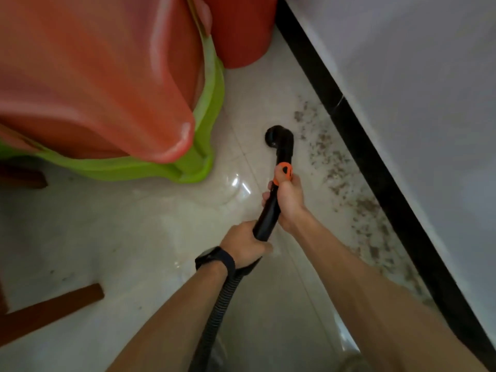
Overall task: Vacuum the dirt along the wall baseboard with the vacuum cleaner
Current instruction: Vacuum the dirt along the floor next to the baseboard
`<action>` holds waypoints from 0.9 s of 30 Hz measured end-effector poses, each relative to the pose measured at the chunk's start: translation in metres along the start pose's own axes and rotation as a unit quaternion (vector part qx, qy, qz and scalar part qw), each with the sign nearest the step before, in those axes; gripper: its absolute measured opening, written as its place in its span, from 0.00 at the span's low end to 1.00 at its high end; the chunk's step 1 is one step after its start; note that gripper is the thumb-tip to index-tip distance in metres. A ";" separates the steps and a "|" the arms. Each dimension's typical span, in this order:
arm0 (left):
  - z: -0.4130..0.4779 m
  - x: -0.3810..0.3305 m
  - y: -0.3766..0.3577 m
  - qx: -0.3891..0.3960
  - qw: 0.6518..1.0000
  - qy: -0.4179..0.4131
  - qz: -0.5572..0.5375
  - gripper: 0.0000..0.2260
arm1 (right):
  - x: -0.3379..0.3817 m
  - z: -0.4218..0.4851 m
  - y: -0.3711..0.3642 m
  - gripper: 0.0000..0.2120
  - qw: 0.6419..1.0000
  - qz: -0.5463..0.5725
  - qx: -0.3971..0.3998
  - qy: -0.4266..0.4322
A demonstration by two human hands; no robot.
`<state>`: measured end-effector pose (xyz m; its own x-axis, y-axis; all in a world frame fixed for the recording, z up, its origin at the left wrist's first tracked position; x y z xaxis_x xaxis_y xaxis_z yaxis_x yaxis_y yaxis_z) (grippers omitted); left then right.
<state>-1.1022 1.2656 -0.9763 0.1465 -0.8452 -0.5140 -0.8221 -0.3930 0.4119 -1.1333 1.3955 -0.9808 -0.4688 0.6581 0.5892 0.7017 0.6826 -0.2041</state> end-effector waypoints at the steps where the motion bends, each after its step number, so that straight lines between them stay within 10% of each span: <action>1: 0.006 0.005 -0.003 -0.013 1.000 0.003 -0.025 0.09 | -0.004 0.006 -0.001 0.11 1.000 0.003 0.006 0.007; 13: 0.064 0.015 0.023 -0.110 0.978 -0.011 0.176 0.11 | -0.010 0.054 0.000 0.07 0.997 0.068 0.033 -0.009; 20: 0.056 0.013 0.068 -0.074 0.989 0.036 0.120 0.10 | 0.008 0.048 -0.036 0.07 0.997 0.070 0.026 0.017; 27: 0.048 0.013 0.047 -0.197 0.975 -0.035 0.097 0.07 | 0.020 0.058 -0.029 0.12 0.996 0.018 -0.029 0.082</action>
<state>-1.1652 1.2536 -0.9999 -0.0400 -0.8957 -0.4428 -0.5527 -0.3493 0.7566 -1.1948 1.4073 -1.0087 -0.3522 0.6181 0.7027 0.7487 0.6367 -0.1848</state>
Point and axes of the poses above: each hand's wrist, its own z-axis towards the middle knuckle, its own y-axis out of the back of the hand, x = y × z, the point moved 7 cm from there along z, towards the middle knuckle, and after that the axes turned 5 degrees about z, right-handed, at the moved point
